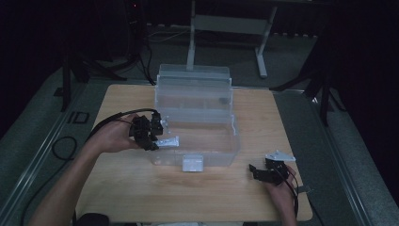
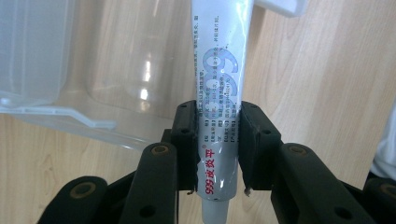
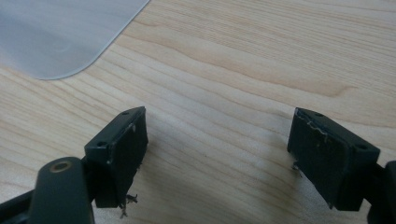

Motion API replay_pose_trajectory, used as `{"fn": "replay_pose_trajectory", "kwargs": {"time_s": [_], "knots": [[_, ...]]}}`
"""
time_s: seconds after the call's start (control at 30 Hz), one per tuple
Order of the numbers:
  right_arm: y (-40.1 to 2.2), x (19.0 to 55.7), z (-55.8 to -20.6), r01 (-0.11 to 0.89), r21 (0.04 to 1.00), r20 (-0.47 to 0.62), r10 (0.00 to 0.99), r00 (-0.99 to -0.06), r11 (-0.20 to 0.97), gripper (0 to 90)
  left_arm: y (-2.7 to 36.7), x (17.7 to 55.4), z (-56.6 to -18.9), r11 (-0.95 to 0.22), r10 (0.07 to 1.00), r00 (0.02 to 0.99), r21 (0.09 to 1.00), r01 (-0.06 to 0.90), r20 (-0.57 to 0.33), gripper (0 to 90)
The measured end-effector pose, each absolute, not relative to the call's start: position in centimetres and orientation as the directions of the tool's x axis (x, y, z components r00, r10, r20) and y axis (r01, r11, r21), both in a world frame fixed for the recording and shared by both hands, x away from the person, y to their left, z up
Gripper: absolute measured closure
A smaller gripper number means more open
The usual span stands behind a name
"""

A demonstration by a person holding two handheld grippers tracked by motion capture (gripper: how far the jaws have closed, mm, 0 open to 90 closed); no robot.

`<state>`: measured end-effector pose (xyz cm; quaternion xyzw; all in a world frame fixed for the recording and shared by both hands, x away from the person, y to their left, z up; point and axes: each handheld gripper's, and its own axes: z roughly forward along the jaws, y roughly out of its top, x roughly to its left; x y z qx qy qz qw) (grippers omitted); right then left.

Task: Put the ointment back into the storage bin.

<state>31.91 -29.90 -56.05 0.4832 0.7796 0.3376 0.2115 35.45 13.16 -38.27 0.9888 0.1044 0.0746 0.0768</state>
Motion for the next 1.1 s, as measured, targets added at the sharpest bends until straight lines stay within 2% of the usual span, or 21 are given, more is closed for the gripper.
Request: {"fn": "replay_pose_trajectory", "kwargs": {"time_s": [1.1], "knots": [[-29.9, 31.9, -56.1, 0.610, 0.731, -0.003, 0.896, -0.444, 0.305, 19.7, 11.0, 37.0, -38.1, -0.975, 0.177, 0.973, 0.161, 0.153, 0.148, 70.5]]}}
